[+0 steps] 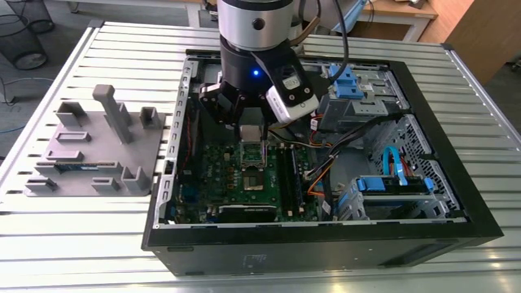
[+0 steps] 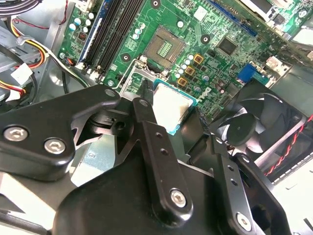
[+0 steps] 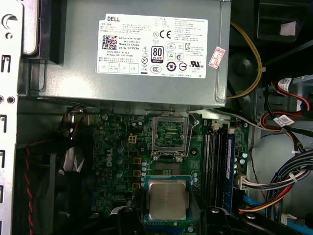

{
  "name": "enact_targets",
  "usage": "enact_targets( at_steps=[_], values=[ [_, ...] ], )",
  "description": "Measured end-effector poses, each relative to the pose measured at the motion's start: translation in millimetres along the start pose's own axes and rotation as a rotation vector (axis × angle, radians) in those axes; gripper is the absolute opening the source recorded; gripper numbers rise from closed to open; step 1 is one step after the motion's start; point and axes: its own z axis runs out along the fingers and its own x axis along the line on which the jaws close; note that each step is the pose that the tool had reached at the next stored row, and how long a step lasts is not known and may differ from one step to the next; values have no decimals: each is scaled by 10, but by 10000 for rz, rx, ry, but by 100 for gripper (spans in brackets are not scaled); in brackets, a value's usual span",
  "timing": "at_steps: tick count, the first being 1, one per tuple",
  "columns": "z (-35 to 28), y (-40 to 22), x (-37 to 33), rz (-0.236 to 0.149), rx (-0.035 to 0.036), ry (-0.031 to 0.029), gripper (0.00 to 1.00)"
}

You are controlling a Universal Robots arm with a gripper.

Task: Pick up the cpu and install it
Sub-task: 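Place the cpu into insertion slot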

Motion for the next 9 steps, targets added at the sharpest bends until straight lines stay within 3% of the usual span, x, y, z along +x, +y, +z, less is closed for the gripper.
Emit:
enact_targets(
  at_steps=[9],
  values=[
    [44, 0, 1, 0, -1, 0, 47]
  ],
)
